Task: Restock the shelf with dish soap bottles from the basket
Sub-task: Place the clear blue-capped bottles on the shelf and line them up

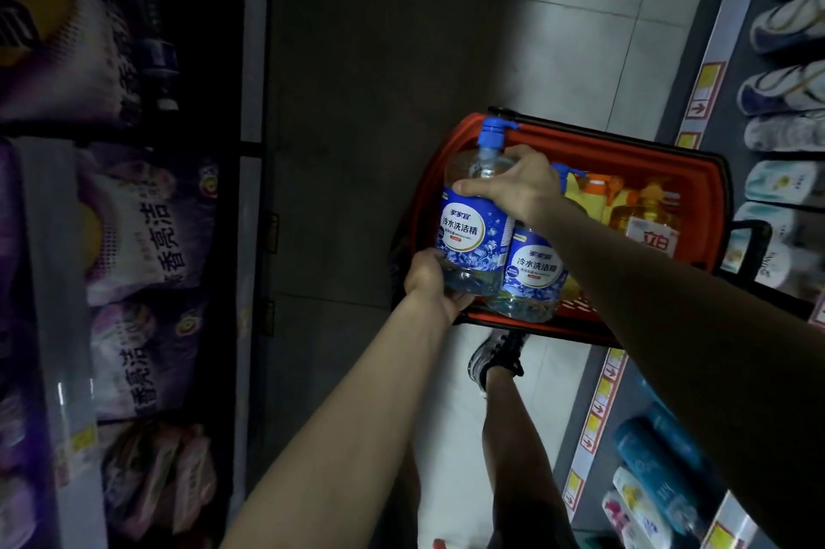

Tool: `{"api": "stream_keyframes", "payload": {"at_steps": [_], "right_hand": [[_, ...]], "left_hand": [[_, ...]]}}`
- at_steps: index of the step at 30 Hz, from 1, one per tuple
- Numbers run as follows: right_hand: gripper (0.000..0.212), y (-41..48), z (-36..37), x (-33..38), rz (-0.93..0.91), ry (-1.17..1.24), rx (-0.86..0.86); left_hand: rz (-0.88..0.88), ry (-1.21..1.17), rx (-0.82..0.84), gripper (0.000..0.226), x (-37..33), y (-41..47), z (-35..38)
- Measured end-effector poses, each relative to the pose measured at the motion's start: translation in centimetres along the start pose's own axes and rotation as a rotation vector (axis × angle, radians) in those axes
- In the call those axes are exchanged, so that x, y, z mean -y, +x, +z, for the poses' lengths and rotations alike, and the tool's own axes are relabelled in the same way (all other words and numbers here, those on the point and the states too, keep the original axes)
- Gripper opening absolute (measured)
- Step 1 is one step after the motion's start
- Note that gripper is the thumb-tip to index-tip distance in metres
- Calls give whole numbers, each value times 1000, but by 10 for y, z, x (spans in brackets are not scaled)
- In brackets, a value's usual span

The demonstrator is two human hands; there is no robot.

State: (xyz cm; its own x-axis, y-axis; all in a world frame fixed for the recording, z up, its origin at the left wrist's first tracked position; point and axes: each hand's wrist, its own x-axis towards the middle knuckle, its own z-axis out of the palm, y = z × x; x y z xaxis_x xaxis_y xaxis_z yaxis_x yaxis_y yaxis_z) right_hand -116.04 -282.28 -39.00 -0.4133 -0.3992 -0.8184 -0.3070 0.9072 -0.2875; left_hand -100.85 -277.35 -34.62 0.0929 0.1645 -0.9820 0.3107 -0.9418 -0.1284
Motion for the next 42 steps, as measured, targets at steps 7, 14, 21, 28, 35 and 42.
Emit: {"api": "stream_keyframes", "payload": {"at_steps": [7,14,21,28,35,42], "right_hand": [[84,-19,-18,-11,-61,241,59],[90,-59,-49,-19,-106,499,46],[98,-126,-98,-11,-134,637,16],[99,-214,-161,4,-250,782,-47],[110,-292,-224,30,-396,876,-65],[100,-363,-293,71,-592,847,-55]], "left_hand": [[36,-94,53,31,19,0,-3],[126,-48,90,44,31,-36,-12],[193,26,136,44,43,-112,-17],[268,74,271,31,53,-206,-41],[291,131,439,24,44,-297,-53],[592,448,605,36,14,-381,-55]]}}
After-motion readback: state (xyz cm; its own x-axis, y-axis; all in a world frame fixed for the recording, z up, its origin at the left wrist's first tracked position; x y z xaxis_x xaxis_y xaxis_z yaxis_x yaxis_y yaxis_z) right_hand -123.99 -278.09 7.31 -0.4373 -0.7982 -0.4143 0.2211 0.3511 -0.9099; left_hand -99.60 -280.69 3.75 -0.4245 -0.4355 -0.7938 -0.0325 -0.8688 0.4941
